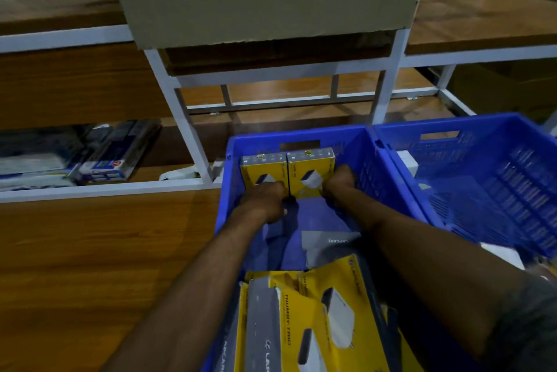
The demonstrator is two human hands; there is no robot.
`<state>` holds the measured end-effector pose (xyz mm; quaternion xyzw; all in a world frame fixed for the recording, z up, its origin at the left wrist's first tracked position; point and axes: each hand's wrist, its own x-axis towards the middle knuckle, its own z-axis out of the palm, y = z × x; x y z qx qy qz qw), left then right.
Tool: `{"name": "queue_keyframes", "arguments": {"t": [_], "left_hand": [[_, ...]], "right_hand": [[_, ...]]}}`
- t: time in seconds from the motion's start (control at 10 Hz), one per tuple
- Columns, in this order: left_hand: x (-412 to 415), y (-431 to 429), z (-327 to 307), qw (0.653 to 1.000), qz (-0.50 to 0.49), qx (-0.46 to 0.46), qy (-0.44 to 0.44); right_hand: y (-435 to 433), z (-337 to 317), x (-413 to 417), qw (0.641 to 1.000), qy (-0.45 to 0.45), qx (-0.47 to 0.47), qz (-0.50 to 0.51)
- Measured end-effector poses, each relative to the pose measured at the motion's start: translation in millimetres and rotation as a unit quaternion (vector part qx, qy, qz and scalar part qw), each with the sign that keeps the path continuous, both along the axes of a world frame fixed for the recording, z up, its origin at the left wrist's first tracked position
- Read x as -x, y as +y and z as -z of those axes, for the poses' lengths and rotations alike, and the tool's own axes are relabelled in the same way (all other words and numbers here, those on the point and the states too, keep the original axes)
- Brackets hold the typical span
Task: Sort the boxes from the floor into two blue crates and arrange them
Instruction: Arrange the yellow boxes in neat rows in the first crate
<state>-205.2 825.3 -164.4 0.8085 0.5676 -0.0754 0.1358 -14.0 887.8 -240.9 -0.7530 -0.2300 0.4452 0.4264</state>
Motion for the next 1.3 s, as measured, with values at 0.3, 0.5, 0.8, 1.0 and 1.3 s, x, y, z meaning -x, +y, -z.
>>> {"name": "queue_keyframes", "arguments": {"t": [0.3,0.5,0.8,1.0,1.3], "left_hand": [[0,8,0,0.998,0.001,-0.019,-0.052],[1,-18,-18,0.978,0.008,-0.001,-0.206],[29,-129,-52,0.926,0.093,0.041,-0.365],[48,-196,-62,0.917,-0.006,-0.08,-0.391],[53,-247,-39,0.862,-0.09,-0.128,-0.482]], "right_hand": [[-49,-46,-14,0.971,-0.118,0.035,-0.204],[-88,-110,-16,0.914,-0.244,0.079,-0.315],[-217,-164,-12,0.848,-0.206,-0.059,-0.485],[-261,-147,17,0.763,-0.22,-0.176,-0.582],[-269,-131,27,0.778,-0.093,-0.148,-0.604]]}}
